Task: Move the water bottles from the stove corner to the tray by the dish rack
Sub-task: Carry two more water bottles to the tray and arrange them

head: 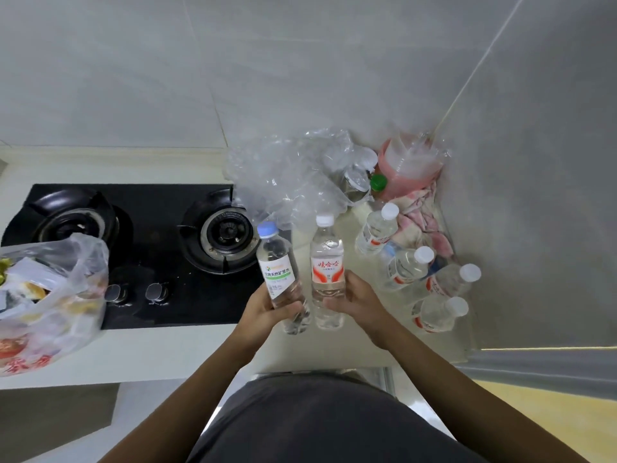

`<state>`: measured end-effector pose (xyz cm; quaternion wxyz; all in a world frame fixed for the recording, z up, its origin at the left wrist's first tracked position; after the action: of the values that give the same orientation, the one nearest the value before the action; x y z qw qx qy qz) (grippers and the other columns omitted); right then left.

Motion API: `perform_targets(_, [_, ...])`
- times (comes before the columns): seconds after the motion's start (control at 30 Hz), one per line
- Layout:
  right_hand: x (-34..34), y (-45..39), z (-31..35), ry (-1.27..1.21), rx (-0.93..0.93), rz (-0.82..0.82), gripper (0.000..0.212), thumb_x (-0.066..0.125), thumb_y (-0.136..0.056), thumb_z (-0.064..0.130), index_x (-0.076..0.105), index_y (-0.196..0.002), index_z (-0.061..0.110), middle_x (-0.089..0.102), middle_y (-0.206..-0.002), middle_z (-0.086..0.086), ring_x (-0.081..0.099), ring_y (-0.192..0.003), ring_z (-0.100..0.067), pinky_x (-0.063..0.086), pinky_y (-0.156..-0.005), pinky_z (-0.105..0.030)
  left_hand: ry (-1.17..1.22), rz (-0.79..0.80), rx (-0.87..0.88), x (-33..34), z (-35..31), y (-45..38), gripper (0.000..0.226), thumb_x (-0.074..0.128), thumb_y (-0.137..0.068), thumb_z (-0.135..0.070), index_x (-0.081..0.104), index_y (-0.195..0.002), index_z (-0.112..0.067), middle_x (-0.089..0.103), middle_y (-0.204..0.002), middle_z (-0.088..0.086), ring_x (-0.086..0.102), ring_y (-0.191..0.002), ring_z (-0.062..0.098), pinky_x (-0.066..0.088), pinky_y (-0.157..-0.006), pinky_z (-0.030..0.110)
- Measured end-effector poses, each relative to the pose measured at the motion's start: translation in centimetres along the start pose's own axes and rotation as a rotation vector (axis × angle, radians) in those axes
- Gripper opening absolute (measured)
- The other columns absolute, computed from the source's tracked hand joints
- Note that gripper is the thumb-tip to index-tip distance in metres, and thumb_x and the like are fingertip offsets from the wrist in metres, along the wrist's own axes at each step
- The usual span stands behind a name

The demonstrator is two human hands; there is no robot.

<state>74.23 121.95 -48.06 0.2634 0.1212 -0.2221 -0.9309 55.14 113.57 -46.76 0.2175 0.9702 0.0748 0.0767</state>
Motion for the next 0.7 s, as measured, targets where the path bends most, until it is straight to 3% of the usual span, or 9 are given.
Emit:
perform_targets(0.1, [1.9,0.8,3.4,-0.177,-0.048,0.023,0.061,0.082,-0.084,0.015,0.057,-0.139,0.015,0.072,-0.133,-0.008,0.068,-0.125,-0.029,0.047,-0.112,-0.059,0.042,0.019,0.066,-1.5,-3.5,1.6,0.052,0.077,-0.08,-0.014,0.063,-0.13,-0.011,0.077,-0.116,0.004,0.073,-0.107,0.013,0.056,-0.086,0.022])
perform_targets(0.23, [4.6,1.5,8.2,-0.301,-0.135,0.084,0.063,0.076,-0.088,0.009,0.053,-0.146,0.017,0.068,-0.139,-0.011,0.063,-0.131,-0.033,0.045,-0.113,-0.053,0.089,-0.004,0.125,-4.2,-6.7,3.6,0.054,0.076,-0.081,-0.014,0.063,-0.134,-0.015,0.076,-0.123,0.005,0.072,-0.115,0.016,0.055,-0.091,0.023])
perform_targets(0.33, [6.4,1.7,10.8,-0.36,-0.19,0.123,0.063,0.076,-0.084,0.007,0.055,-0.143,0.014,0.068,-0.137,-0.016,0.063,-0.13,-0.037,0.046,-0.112,-0.05,0.121,-0.06,0.171,-6.2,-8.1,5.5,0.046,0.074,-0.083,-0.015,0.065,-0.127,-0.015,0.077,-0.112,0.003,0.073,-0.103,0.015,0.056,-0.084,0.023])
perform_targets(0.4, [8.1,2.1,11.8,-0.363,-0.211,0.167,0.063,0.075,-0.081,0.006,0.057,-0.14,0.015,0.069,-0.133,-0.018,0.065,-0.125,-0.038,0.051,-0.108,-0.048,0.145,-0.125,0.189,-7.2,-8.1,7.2,0.042,0.076,-0.083,-0.017,0.066,-0.124,-0.017,0.075,-0.105,0.004,0.07,-0.097,0.017,0.054,-0.084,0.028])
perform_targets(0.5, [10.7,2.6,12.0,-0.379,-0.174,0.256,0.062,0.074,-0.077,0.007,0.059,-0.136,0.014,0.073,-0.121,-0.018,0.069,-0.106,-0.034,0.056,-0.087,-0.039,0.245,-0.274,0.211,-8.6,-7.1,10.4,0.042,0.078,-0.083,-0.019,0.068,-0.124,-0.021,0.074,-0.107,0.008,0.069,-0.1,0.024,0.055,-0.089,0.035])
perform_targets(0.6, [13.7,4.1,12.0,-0.337,-0.163,0.392,0.055,0.074,-0.077,0.01,0.064,-0.131,0.017,0.073,-0.116,-0.019,0.068,-0.106,-0.034,0.052,-0.094,-0.047,0.313,-0.428,0.226,-9.0,-5.8,14.7,0.039,0.08,-0.081,-0.02,0.071,-0.119,-0.023,0.076,-0.105,0.013,0.072,-0.095,0.031,0.06,-0.09,0.043])
perform_targets(0.7, [17.0,6.9,11.5,-0.294,-0.152,0.525,0.051,0.07,-0.079,0.01,0.065,-0.129,0.018,0.076,-0.11,-0.01,0.072,-0.101,-0.024,0.056,-0.089,-0.036,0.369,-0.568,0.226,-9.2,-3.4,19.7,0.048,0.084,-0.074,-0.027,0.071,-0.119,-0.019,0.074,-0.106,0.02,0.073,-0.093,0.037,0.06,-0.089,0.047])
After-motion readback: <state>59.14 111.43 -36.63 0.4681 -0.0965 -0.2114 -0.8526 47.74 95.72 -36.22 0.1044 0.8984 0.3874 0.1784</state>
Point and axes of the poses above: each hand's wrist, its own y-axis away from the middle knuckle, its own x-axis out of the palm, z = x × y, the point moved 8 cm from there along -y, towards the middle knuckle
